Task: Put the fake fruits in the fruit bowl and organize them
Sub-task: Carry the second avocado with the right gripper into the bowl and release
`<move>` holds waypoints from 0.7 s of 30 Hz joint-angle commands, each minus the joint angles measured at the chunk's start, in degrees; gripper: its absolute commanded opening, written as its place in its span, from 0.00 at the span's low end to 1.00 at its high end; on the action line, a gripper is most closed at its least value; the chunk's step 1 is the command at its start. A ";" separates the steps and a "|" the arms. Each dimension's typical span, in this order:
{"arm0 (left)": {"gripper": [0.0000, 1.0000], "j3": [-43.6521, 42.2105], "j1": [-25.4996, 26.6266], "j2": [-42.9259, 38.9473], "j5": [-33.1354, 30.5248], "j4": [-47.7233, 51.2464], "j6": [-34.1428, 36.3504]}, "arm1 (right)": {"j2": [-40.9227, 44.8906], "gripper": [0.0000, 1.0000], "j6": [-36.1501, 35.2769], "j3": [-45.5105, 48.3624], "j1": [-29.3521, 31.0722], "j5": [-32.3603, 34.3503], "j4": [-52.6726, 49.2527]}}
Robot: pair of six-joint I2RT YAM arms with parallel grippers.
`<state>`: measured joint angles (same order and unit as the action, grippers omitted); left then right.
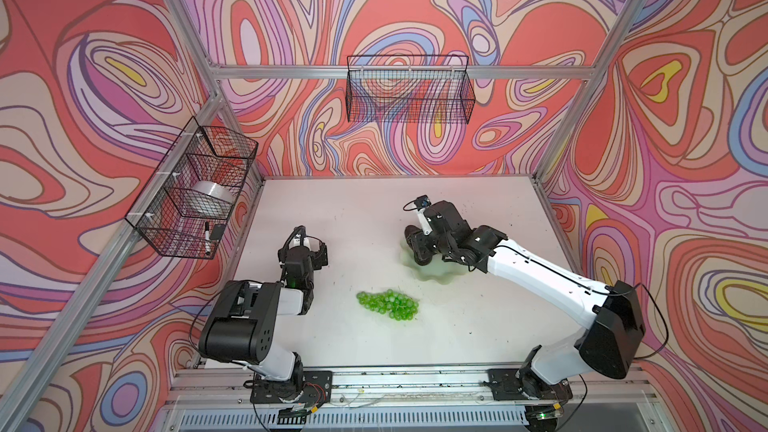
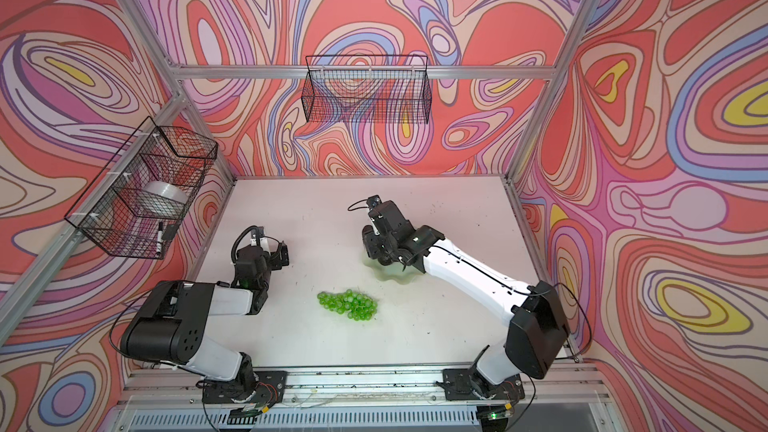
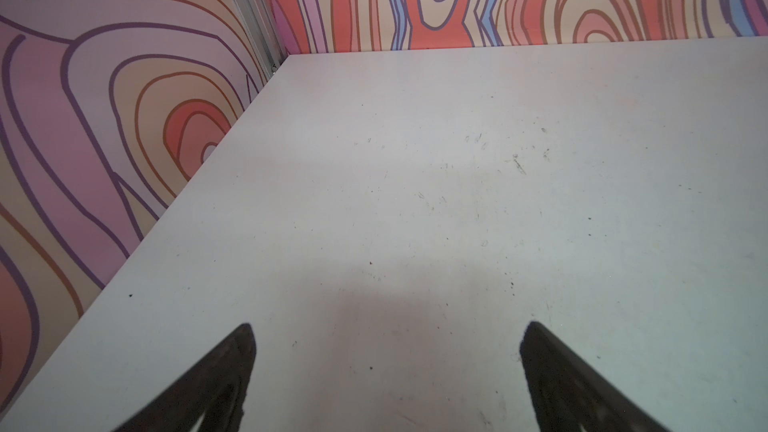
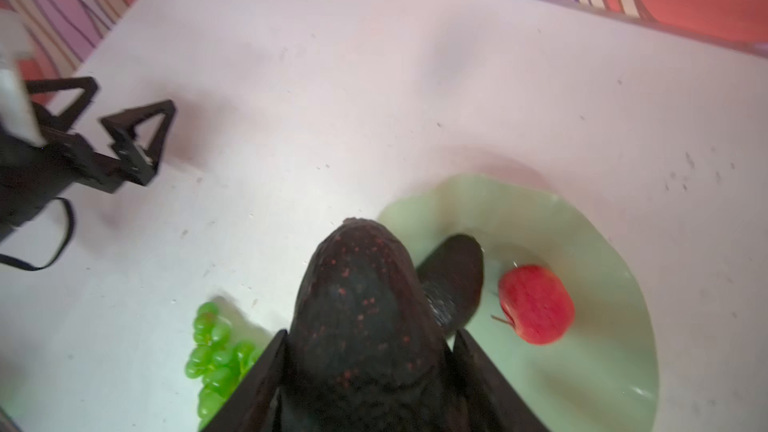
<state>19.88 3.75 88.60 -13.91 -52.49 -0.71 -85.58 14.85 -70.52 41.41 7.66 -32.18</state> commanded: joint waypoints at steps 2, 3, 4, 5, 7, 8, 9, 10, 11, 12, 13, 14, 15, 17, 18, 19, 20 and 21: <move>1.00 0.86 -0.19 0.11 -0.01 -0.86 -0.44 | 1.03 0.50 4.05 5.04 -2.99 2.89 -3.17; 1.00 0.86 -0.15 0.12 0.00 -0.84 -0.44 | 1.02 0.50 4.33 5.56 -3.39 2.83 -3.08; 1.00 0.86 -0.14 0.10 0.01 -0.85 -0.50 | 0.90 0.50 4.70 6.02 -3.67 3.17 -2.91; 1.00 0.86 -0.14 0.15 -0.13 -0.86 -0.43 | 0.43 0.50 5.27 6.33 -3.83 3.43 -2.97; 1.00 0.80 -0.15 0.14 -0.05 -0.90 -0.48 | -0.52 0.50 6.07 6.88 -4.08 3.93 -2.90; 1.00 0.86 -0.18 0.15 -0.02 -0.84 -0.44 | -1.05 0.50 6.32 7.29 -4.28 4.07 -2.62; 1.00 0.86 -0.19 0.13 0.00 -0.86 -0.50 | -1.45 0.50 6.44 7.67 -4.40 4.40 -2.32; 1.00 0.86 -0.17 0.10 -0.02 -0.82 -0.44 | -1.94 0.50 6.50 7.96 -4.62 4.66 -1.95; 1.00 0.86 -0.15 0.13 0.00 -0.86 -0.44 | -2.33 0.50 6.64 8.12 -4.93 4.63 -1.41; 1.00 0.86 -0.18 0.09 -0.04 -0.81 -0.49 | -2.72 0.50 6.84 8.46 -5.29 4.40 -0.89; 1.00 0.86 -0.17 0.09 0.02 -0.84 -0.48 | -3.13 0.50 6.97 8.75 -5.62 4.22 -0.10; 1.00 0.86 -0.15 0.09 0.01 -0.86 -0.49 | -3.72 0.50 7.18 8.91 -6.03 4.06 0.34; 1.00 0.84 -0.17 0.13 -0.02 -0.93 -0.45 | -4.27 0.50 7.36 8.91 -6.27 3.99 0.51; 1.00 0.86 -0.15 0.15 -0.05 -0.83 -0.43 | -5.63 0.50 7.44 8.91 -6.51 3.50 1.11; 1.00 0.86 -0.15 0.12 0.01 -0.82 -0.45 | -6.13 0.50 7.55 8.91 -6.55 3.56 1.37; 1.00 0.86 -0.16 0.09 -0.05 -0.83 -0.45 | -6.68 0.50 7.69 8.97 -6.61 3.47 1.58; 1.00 0.82 -0.17 0.11 0.00 -0.82 -0.51 | -7.16 0.50 7.84 8.96 -6.69 3.59 1.82; 1.00 0.85 -0.15 0.09 -0.04 -0.86 -0.47 | -7.57 0.50 7.94 8.99 -6.78 3.55 2.22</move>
<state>19.88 3.75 88.60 -13.91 -52.49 -0.71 -92.23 21.78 -62.11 34.85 10.90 -32.14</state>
